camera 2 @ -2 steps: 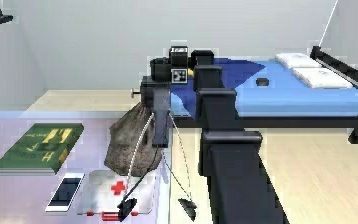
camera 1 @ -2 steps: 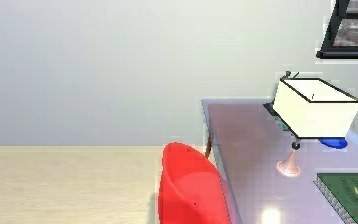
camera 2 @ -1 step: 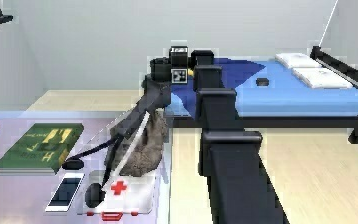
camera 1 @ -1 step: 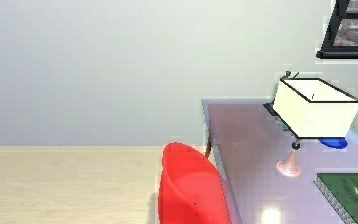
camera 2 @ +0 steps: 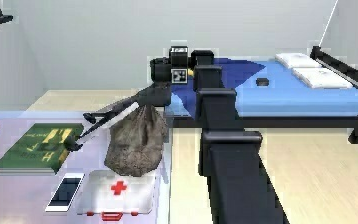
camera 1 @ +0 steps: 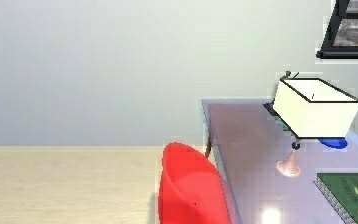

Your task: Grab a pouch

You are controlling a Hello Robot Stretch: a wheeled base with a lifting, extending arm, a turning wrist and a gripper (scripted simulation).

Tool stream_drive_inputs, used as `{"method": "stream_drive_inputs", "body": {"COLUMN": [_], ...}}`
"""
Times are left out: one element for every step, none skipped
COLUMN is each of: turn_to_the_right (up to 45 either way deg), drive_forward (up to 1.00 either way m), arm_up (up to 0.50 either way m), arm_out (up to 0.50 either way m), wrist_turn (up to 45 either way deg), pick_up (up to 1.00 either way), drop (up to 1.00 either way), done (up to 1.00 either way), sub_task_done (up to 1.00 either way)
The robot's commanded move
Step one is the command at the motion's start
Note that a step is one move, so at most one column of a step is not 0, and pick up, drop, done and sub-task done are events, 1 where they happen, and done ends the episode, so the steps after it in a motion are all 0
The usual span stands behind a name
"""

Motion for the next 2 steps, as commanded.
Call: {"method": "stream_drive_inputs", "body": {"turn_to_the_right": [0.0,0.0], "drive_forward": [0.00,0.00], "arm_up": [0.00,0.00], "arm_out": [0.00,0.00], "wrist_turn": [45.0,6.0], "pick_up": [0.00,0.00], "drop": [0.00,0.00], "done": [0.00,0.00], "sub_task_done": [0.00,0.00]}}
